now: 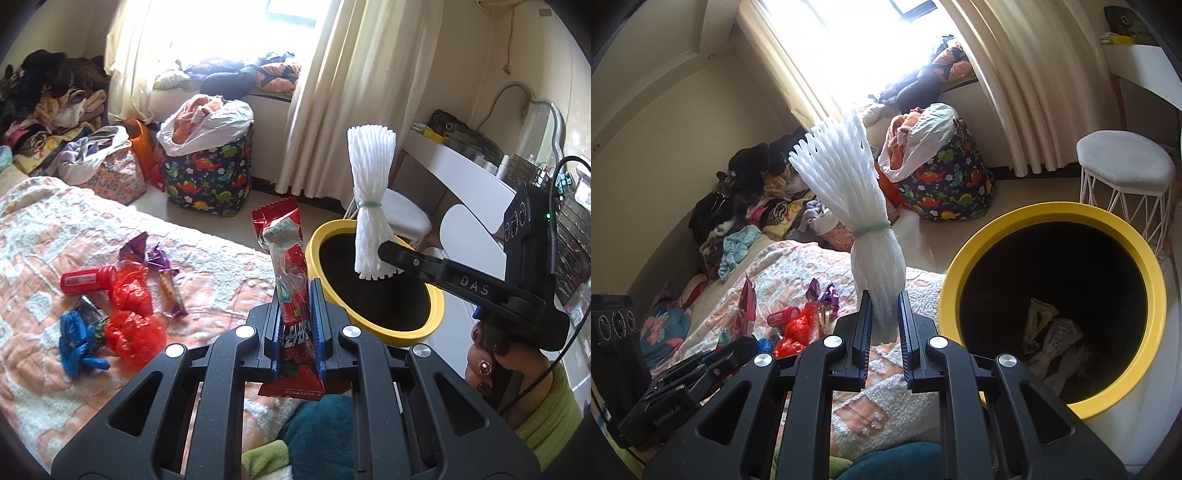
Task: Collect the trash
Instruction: 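Carry the foam net and candy wrapper over the yellow bin with both tools, then open both tools to drop the net and wrapper into the bin, then move both tools back toward the trash on the bed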
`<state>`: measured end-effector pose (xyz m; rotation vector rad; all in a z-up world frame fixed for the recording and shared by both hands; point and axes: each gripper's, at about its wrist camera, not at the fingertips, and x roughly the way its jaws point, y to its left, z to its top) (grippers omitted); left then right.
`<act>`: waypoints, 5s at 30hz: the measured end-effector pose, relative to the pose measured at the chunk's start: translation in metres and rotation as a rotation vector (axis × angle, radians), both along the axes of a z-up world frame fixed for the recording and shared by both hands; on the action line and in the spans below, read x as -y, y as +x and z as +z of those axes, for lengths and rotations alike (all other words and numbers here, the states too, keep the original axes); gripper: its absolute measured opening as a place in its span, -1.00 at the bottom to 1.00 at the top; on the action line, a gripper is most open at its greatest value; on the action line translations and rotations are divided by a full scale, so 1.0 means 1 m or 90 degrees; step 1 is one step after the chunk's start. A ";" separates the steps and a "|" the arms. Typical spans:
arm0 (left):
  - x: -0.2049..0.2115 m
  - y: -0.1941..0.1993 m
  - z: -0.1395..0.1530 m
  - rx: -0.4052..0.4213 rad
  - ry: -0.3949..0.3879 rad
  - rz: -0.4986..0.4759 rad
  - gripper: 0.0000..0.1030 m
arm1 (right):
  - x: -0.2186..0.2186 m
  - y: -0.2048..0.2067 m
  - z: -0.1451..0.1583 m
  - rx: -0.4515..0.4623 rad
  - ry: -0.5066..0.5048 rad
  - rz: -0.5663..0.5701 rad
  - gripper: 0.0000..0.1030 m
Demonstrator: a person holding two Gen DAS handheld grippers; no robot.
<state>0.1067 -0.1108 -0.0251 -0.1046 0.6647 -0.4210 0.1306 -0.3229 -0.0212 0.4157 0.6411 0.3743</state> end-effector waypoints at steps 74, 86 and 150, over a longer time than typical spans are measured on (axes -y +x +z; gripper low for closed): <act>0.123 0.112 -0.065 -0.084 0.007 -0.085 0.14 | 0.118 0.018 -0.069 -0.151 0.089 -0.254 -0.49; 0.084 0.087 -0.056 -0.043 0.004 -0.021 0.79 | 0.102 0.021 -0.060 -0.122 0.043 -0.245 0.09; -0.122 0.037 -0.024 0.018 -0.034 0.244 0.79 | -0.095 -0.009 -0.018 0.033 -0.098 0.048 0.46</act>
